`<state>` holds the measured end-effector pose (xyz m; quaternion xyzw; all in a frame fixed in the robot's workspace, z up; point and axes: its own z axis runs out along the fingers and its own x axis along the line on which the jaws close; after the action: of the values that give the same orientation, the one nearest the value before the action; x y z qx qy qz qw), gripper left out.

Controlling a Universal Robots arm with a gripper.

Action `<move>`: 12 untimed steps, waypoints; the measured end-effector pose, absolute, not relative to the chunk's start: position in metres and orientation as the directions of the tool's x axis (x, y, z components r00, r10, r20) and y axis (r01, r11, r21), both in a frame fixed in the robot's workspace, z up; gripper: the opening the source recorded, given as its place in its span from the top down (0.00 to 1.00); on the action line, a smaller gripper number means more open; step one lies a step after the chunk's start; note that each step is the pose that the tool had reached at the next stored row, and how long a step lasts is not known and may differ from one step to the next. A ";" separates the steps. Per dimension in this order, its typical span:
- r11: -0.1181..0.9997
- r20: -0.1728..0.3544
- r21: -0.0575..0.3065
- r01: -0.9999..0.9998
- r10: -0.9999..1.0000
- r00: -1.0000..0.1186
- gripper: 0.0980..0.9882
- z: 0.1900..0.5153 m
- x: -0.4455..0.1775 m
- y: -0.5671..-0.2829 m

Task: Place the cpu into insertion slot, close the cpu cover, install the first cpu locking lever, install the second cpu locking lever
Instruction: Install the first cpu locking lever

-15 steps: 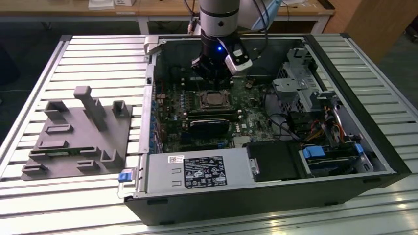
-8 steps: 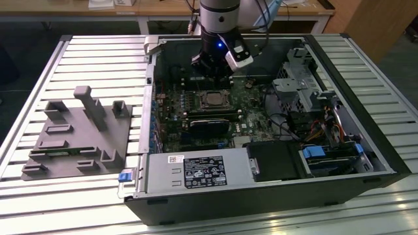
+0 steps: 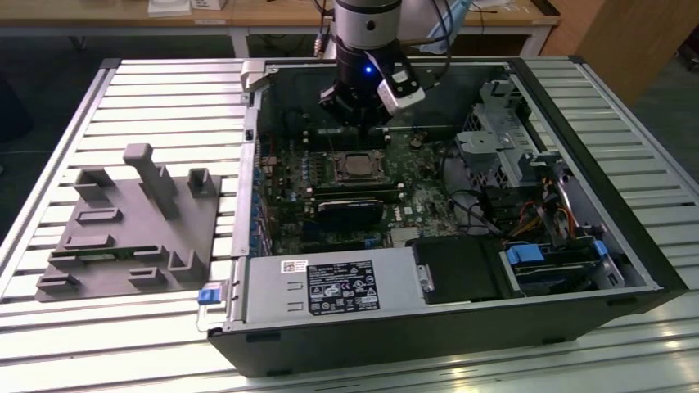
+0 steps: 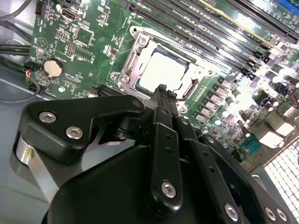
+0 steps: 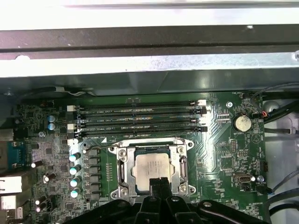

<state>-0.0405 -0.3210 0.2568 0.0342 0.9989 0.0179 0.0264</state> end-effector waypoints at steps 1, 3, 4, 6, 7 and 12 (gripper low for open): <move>0.997 -0.052 0.038 0.067 0.069 -0.996 0.99 0.257 -0.040 -0.321; 0.997 -0.051 0.037 0.067 0.069 -0.996 0.99 0.257 -0.041 -0.321; 0.997 -0.051 0.037 0.067 0.069 -0.996 0.99 0.257 -0.041 -0.321; 0.997 -0.052 0.037 0.067 0.069 -0.996 0.99 0.257 -0.041 -0.321; 0.997 -0.051 0.037 0.067 0.069 -0.996 0.99 0.257 -0.041 -0.321; 0.997 -0.052 0.037 0.067 0.069 -0.996 0.99 0.257 -0.048 -0.321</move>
<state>-0.0475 -0.3211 0.2571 0.0341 0.9989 0.0178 0.0268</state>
